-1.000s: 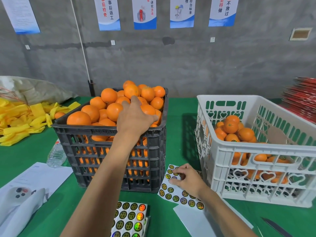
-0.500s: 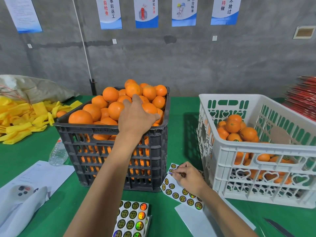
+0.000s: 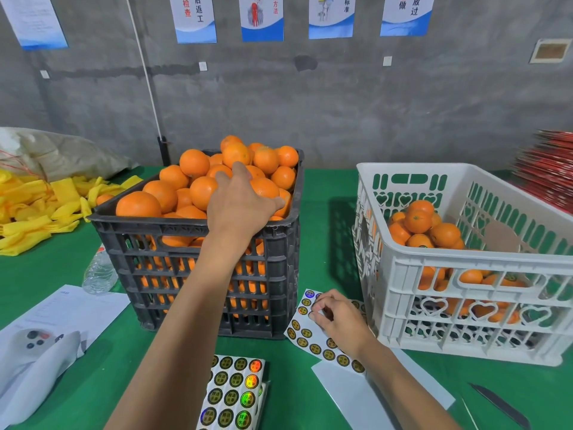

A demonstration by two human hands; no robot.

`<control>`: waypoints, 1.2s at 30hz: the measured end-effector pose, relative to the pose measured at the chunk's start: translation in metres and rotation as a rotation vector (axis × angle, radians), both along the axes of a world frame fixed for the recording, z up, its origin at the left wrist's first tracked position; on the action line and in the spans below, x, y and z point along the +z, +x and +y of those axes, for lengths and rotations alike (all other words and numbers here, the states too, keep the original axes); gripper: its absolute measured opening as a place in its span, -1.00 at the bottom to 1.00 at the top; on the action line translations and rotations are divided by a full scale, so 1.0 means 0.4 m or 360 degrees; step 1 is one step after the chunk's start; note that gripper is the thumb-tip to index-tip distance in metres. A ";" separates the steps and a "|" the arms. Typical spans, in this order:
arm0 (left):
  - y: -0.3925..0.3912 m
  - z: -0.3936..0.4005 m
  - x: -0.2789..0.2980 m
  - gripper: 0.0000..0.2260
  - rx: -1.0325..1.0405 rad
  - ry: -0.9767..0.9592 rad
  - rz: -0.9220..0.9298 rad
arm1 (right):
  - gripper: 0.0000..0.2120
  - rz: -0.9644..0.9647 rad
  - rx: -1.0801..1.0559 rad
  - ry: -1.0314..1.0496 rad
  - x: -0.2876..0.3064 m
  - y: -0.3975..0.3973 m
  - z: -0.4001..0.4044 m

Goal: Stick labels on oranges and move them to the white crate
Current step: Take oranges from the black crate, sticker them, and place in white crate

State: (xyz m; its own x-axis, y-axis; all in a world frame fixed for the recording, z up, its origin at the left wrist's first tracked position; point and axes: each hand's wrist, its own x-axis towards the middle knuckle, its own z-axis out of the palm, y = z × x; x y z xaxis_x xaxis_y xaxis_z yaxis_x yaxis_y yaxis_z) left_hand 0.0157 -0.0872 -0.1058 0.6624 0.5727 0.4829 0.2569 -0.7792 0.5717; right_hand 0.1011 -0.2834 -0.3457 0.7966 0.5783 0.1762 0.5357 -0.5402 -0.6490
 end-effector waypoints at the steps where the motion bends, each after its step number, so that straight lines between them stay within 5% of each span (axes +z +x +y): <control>1: 0.000 -0.001 0.000 -0.36 0.0000 0.0002 0.0000 | -0.82 0.0017 0.0010 0.0003 0.001 0.001 -0.002; 6: 0.000 -0.001 0.000 -0.35 0.0014 0.0020 -0.0002 | -0.67 0.0067 0.0094 0.0014 0.005 0.011 -0.007; 24: -0.003 -0.003 0.000 -0.36 0.0039 0.0023 -0.0025 | -0.89 0.0300 0.0096 0.0118 0.030 0.035 -0.011; 33: -0.004 -0.002 -0.002 -0.36 0.0014 0.0035 -0.0039 | -0.79 -0.0423 0.0100 -0.0309 0.006 0.002 -0.002; 36: -0.004 -0.002 -0.004 -0.35 0.0001 0.0030 -0.0041 | -0.79 -0.0243 -0.0129 -0.0254 0.015 -0.003 0.014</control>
State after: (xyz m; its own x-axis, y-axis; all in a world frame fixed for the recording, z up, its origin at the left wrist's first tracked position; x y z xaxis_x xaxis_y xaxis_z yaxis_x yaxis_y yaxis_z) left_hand 0.0140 -0.0879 -0.1076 0.6492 0.5635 0.5108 0.2424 -0.7899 0.5633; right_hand 0.0998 -0.2780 -0.3396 0.8128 0.5435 0.2096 0.5715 -0.6747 -0.4670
